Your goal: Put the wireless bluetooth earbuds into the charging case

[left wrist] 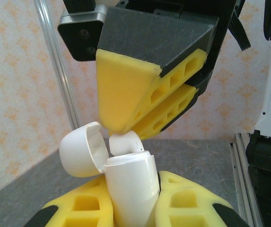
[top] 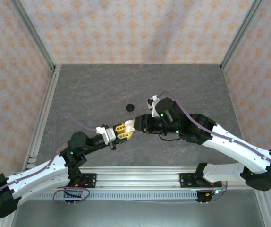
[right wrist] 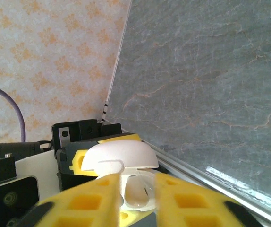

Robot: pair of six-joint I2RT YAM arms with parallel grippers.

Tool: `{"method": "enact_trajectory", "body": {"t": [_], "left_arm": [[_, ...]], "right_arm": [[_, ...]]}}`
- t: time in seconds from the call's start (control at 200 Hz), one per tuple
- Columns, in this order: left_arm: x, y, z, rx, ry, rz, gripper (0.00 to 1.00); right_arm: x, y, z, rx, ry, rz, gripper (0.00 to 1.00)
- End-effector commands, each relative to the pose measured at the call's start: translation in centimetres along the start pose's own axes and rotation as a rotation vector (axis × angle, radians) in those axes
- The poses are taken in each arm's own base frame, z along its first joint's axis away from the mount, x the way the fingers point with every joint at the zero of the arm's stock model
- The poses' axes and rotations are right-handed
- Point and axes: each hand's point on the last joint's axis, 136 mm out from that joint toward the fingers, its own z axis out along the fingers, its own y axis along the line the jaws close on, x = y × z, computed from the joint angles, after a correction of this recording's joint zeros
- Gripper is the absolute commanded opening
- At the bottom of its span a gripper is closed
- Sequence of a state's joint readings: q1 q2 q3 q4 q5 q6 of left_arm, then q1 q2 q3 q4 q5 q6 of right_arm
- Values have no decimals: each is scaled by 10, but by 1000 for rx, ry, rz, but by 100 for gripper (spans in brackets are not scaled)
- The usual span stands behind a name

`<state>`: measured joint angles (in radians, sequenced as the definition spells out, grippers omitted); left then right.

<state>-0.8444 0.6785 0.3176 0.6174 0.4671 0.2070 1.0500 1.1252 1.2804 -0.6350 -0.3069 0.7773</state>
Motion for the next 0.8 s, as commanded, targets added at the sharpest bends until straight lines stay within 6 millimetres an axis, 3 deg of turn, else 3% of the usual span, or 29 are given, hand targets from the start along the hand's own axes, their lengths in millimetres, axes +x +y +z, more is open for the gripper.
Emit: {"method": "enact_trajectory", "body": {"t": [0.0, 0.295, 0.565, 0.796], "left_arm": [[-24, 0, -1, 4, -74, 18, 0], [-23, -5, -2, 28, -47, 88, 0], [-27, -5, 9, 51, -22, 215, 0], [-48, -12, 12, 99, -90, 242, 0]], "right_arm": [[-8, 0, -8, 10, -40, -9, 39], [-25, -13, -41, 71, -117, -39, 42], [-34, -21, -48, 77, -123, -63, 43], [-47, -54, -51, 170, -140, -3, 42]]}}
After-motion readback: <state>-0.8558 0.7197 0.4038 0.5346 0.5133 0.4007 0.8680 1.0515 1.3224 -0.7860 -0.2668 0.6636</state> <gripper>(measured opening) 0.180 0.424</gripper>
